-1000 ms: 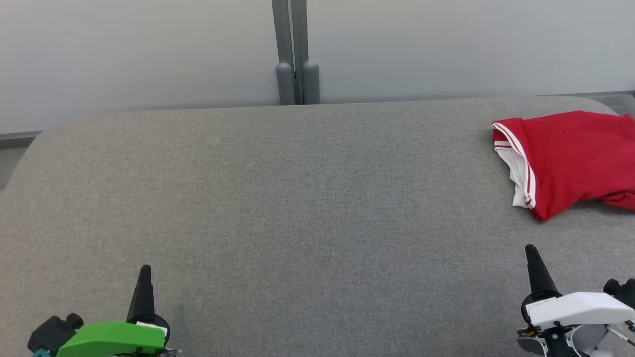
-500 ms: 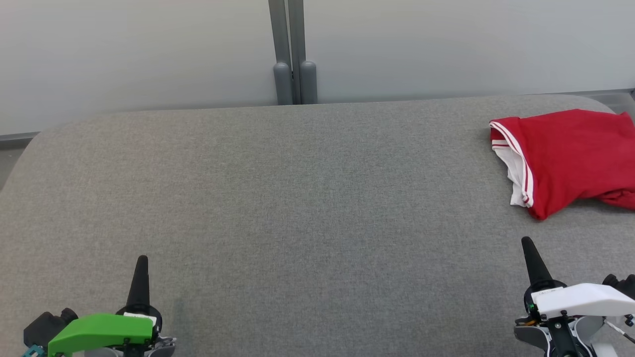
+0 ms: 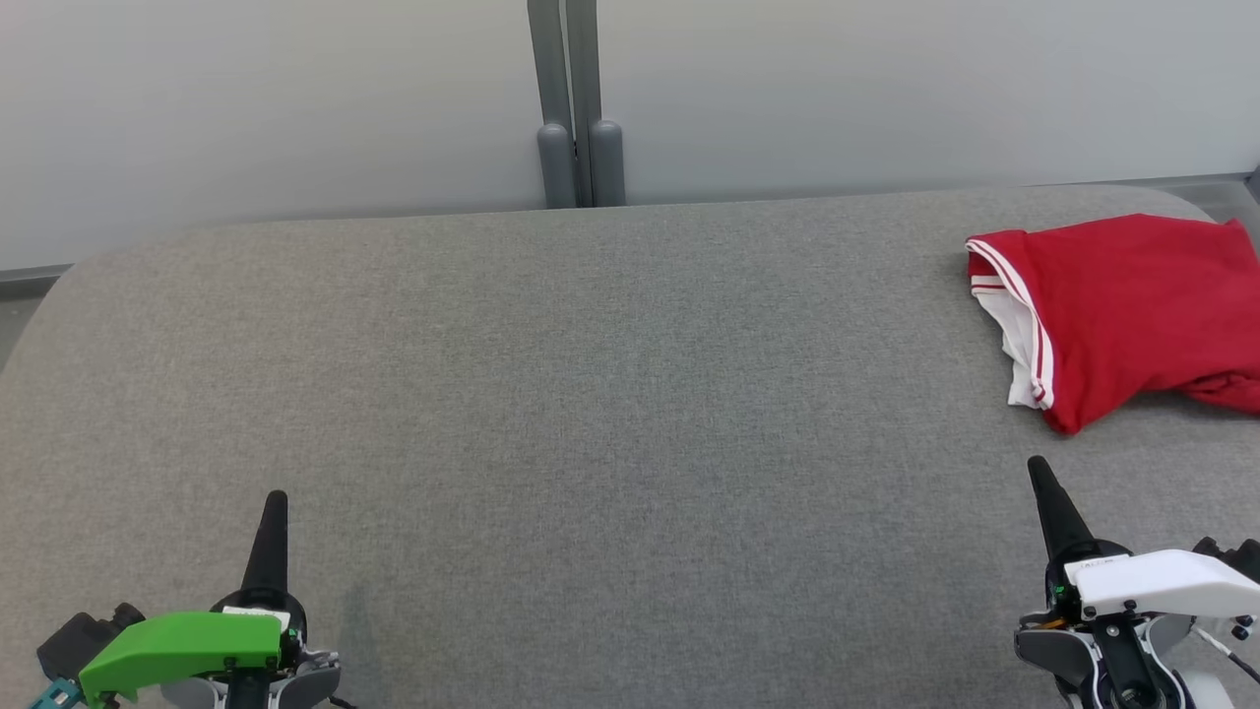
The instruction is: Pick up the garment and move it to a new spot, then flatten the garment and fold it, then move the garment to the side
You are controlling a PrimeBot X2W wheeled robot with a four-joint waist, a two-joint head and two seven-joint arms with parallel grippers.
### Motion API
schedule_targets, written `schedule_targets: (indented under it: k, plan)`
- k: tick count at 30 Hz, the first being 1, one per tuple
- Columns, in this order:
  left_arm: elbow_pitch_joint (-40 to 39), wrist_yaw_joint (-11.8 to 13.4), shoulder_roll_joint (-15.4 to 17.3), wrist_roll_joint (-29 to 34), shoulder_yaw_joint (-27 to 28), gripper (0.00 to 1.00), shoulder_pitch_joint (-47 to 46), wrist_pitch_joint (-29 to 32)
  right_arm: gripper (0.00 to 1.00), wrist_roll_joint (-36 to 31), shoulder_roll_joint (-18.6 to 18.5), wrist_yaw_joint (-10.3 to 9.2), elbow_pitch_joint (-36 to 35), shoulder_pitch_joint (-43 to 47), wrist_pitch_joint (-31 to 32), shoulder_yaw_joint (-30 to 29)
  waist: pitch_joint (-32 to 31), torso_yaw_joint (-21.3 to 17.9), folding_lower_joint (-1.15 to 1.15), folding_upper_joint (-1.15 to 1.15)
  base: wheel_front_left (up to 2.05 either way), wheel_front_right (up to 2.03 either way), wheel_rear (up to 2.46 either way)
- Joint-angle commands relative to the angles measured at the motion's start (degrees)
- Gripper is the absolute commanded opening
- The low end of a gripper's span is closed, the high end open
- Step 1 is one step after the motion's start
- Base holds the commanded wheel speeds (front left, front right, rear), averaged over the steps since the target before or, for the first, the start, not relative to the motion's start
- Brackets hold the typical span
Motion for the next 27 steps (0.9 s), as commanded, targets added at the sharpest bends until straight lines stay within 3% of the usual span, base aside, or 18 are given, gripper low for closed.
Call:
schedule_targets:
  k: [1,27]
  plan:
    - [-0.51,-0.37,0.44,-1.21,0.31,0.00,-1.33,0.38,0.00,1.47,-0.36,0.03,-0.04,-1.13,0.42,0.04,0.00,-0.03,0.00,0.00,0.00,0.00,0.00]
    - [-0.70,-0.49,0.51,-11.77,1.47,0.00,-3.26,3.28,0.00,14.01,-0.43,0.02,0.85,-3.24,3.34,0.11,0.08,-0.73,0.00,0.00,0.00,0.00,0.00]
